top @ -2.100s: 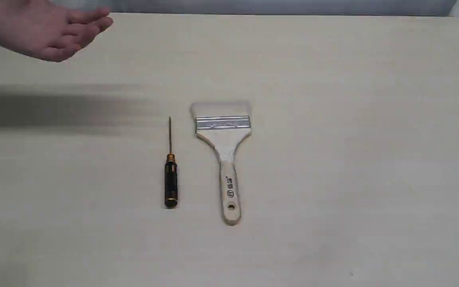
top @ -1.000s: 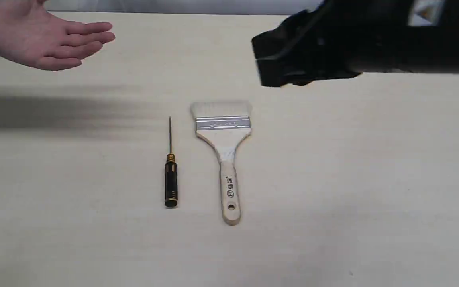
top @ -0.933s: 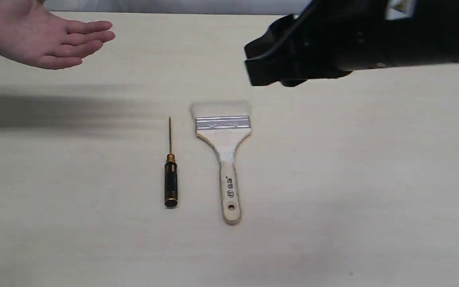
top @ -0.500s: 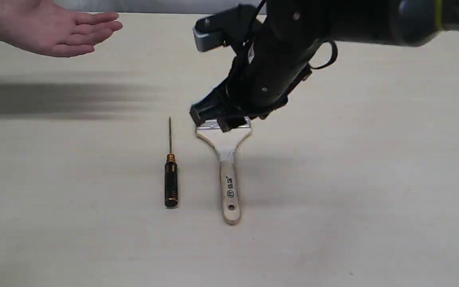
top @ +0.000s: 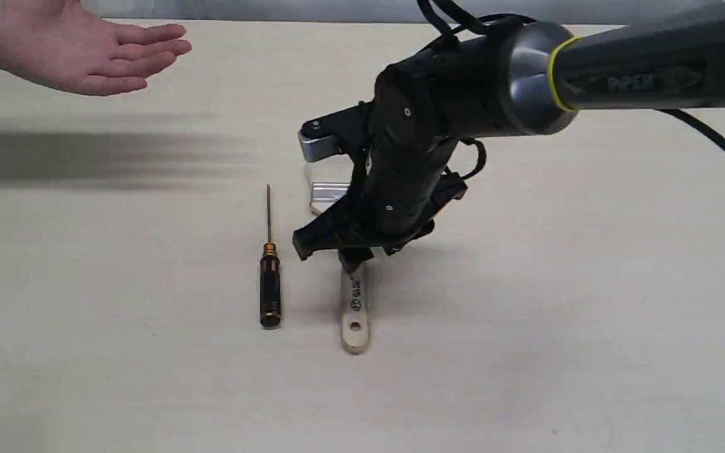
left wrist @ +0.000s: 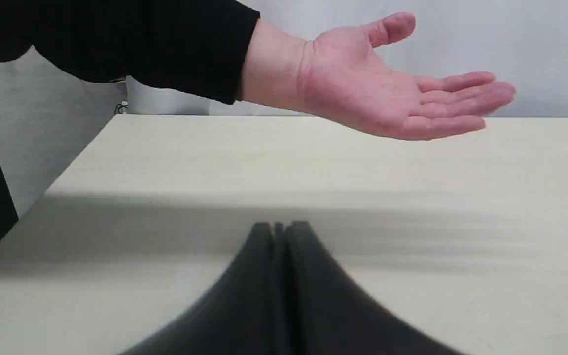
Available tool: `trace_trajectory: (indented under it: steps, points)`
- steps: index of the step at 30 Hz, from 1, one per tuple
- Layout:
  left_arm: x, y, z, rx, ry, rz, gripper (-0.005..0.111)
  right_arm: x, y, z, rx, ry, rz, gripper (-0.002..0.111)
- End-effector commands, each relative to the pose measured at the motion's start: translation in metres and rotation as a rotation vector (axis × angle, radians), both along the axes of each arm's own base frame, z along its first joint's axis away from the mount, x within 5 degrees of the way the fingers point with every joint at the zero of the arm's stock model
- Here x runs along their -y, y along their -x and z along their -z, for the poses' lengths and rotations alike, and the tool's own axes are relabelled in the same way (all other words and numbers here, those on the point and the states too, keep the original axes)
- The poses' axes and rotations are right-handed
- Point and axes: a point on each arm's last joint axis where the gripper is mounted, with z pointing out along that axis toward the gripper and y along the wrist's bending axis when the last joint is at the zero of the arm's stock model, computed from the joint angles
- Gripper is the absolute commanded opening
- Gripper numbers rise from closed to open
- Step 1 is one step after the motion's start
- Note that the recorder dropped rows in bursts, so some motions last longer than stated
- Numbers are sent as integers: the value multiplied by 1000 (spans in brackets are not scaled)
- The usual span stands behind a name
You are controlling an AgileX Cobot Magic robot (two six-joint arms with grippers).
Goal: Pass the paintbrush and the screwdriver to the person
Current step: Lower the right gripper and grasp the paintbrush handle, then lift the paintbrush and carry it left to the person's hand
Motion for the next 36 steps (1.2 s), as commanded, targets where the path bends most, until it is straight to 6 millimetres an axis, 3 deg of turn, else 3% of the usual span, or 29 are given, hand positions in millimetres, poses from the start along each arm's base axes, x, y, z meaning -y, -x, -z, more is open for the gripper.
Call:
trace_trajectory:
  steps: [1,7,13,17,19,22,25,30,36]
  points:
    - [0,0,0,9,6,6,0,-3,-4,-4,36,-42,18,48]
    - [0,0,0,9,6,6,0,-4,-4,2,19,-43,67,48]
    - [0,0,0,9,6,6,0,-4,-5,29,-25,-15,112,48]
    - [0,0,0,11,2,6,0,-4,-5,36,-33,-10,120,47]
    - [0,0,0,11,2,6,0,-5,-6,34,-28,-14,120,43]
    - [0,0,0,11,2,6,0,-7,-9,28,-33,-10,116,26]
    - [0,0,0,11,2,6,0,-11,-14,20,-20,-15,90,5]
    - [0,0,0,11,2,6,0,-19,-25,-8,57,-73,74,5]
    - [0,0,0,11,2,6,0,-21,-22,-72,168,-190,10,5]
